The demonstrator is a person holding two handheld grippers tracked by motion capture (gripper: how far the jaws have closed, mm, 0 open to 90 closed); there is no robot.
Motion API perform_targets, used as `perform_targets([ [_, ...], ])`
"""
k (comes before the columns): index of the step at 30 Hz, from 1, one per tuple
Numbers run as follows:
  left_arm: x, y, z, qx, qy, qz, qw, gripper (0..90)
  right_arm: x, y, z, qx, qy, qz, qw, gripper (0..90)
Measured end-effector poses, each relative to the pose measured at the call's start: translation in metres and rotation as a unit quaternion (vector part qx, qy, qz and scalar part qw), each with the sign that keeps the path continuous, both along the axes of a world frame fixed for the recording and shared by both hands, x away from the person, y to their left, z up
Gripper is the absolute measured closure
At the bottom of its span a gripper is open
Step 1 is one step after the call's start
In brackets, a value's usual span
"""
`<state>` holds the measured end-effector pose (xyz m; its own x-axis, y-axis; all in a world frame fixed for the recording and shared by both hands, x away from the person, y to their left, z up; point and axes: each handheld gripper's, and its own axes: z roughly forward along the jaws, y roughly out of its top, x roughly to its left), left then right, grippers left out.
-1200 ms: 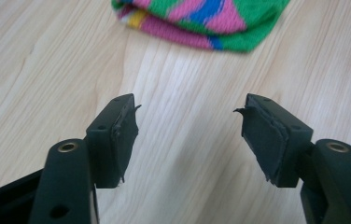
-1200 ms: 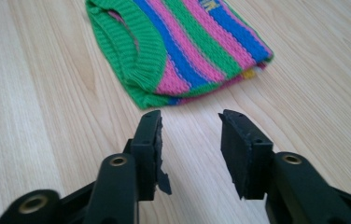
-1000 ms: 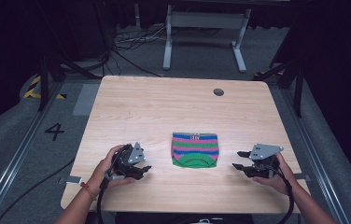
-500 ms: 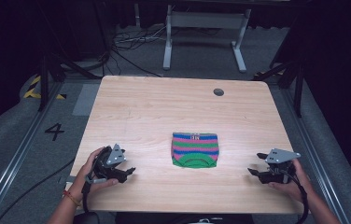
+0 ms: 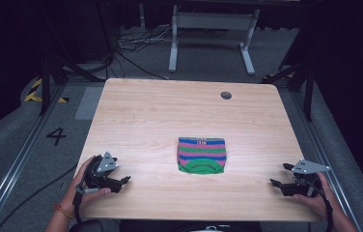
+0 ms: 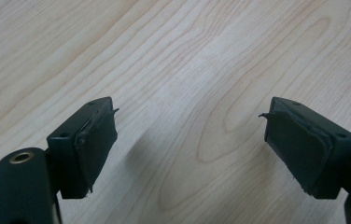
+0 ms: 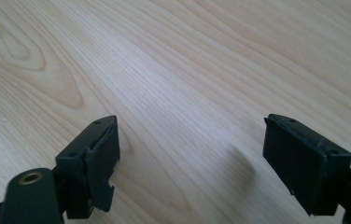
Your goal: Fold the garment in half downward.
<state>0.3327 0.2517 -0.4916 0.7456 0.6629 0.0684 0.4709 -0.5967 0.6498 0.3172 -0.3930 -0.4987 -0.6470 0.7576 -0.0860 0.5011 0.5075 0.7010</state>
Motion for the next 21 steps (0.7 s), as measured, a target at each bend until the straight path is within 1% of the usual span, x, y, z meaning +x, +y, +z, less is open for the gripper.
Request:
perform_targets([
  [1,-0.001,0.006,-0.002,-0.009,0.001,0.014,0.9999,17.0,-0.003,-0.005,-0.003,0.019,0.006,-0.008,0.9998,18.2],
  [2,-0.001,0.006,-0.002,-0.009,0.001,0.014,0.9999,17.1,-0.003,-0.005,-0.003,0.019,0.006,-0.008,0.9998,18.2],
  [3,-0.001,0.01,-0.005,-0.02,0.005,0.024,0.9995,17.1,-0.004,-0.01,-0.005,0.033,0.009,-0.016,0.9993,17.4],
  [4,-0.001,0.01,-0.005,-0.02,0.005,0.024,0.9995,16.7,-0.004,-0.01,-0.005,0.033,0.009,-0.016,0.9993,17.4],
  [5,0.0,0.014,-0.008,-0.036,0.014,0.033,0.9987,15.9,-0.004,-0.015,-0.007,0.054,0.026,-0.021,0.998,17.2],
  [6,0.0,0.014,-0.008,-0.036,0.014,0.033,0.9987,15.6,-0.004,-0.015,-0.007,0.054,0.026,-0.021,0.998,17.2],
  [7,0.0,0.016,-0.008,-0.044,0.023,0.054,0.9973,15.8,-0.004,-0.017,-0.007,0.054,0.026,-0.019,0.998,17.0],
  [13,0.001,0.017,-0.008,-0.042,0.024,0.055,0.9973,15.3,-0.004,-0.017,-0.007,0.053,0.026,-0.019,0.9981,16.4],
  [14,0.001,0.017,-0.008,-0.043,0.025,0.058,0.9971,15.2,-0.004,-0.017,-0.007,0.053,0.026,-0.019,0.9981,16.4],
  [15,0.0,0.017,-0.008,-0.043,0.024,0.068,0.9965,15.2,-0.004,-0.017,-0.007,0.052,0.025,-0.021,0.9982,16.1],
  [21,0.001,0.018,-0.008,-0.041,0.023,0.074,0.9962,15.0,-0.005,-0.017,-0.007,0.052,0.025,-0.026,0.998,16.1],
])
